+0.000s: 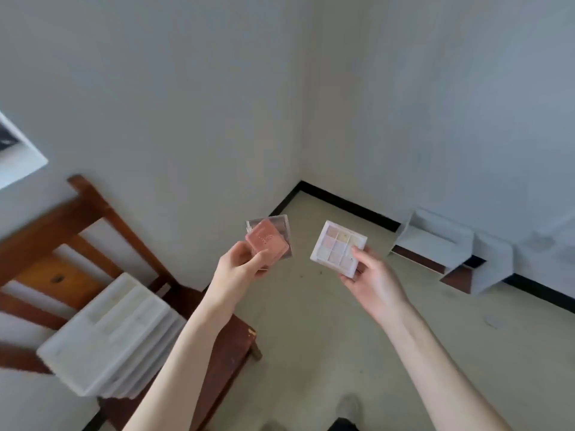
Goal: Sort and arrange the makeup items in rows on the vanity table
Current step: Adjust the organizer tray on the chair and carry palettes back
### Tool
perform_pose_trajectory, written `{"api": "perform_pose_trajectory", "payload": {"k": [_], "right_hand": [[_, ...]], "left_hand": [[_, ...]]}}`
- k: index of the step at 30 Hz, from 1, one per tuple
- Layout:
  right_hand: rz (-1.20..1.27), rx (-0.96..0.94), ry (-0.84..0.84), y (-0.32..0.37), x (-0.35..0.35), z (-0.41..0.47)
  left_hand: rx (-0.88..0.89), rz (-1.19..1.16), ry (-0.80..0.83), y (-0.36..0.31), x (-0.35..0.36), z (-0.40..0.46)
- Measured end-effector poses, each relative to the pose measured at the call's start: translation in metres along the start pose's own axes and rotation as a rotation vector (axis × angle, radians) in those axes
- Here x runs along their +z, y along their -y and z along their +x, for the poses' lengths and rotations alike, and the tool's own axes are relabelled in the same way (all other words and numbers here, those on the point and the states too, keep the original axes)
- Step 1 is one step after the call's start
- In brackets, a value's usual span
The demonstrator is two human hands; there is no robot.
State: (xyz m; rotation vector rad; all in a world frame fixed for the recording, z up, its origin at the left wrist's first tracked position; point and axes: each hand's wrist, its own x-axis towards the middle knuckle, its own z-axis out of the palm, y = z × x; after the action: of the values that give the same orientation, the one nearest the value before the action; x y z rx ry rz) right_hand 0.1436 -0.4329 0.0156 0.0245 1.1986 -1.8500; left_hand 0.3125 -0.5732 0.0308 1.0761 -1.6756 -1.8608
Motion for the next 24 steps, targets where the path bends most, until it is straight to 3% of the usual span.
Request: {"api": "perform_pose_trajectory", "payload": {"k": [8,13,24], "right_hand": [[0.062,-0.335,-0.323,0.113,-0.156,-0.094],[0.119,-0.485,-0.537,0.164,-0.270,-0.167],[0.362,-0.714,-0.992,0.204,-0.463,-0.330]], "left_hand": [[0.091,0.129,0.499,-0.047,0.218,-0.001],[0.083,0.141,0.722,-0.046,0.362,-0.036],[0.010,0.204,1.169,-0.013,0.630,-0.150]]}}
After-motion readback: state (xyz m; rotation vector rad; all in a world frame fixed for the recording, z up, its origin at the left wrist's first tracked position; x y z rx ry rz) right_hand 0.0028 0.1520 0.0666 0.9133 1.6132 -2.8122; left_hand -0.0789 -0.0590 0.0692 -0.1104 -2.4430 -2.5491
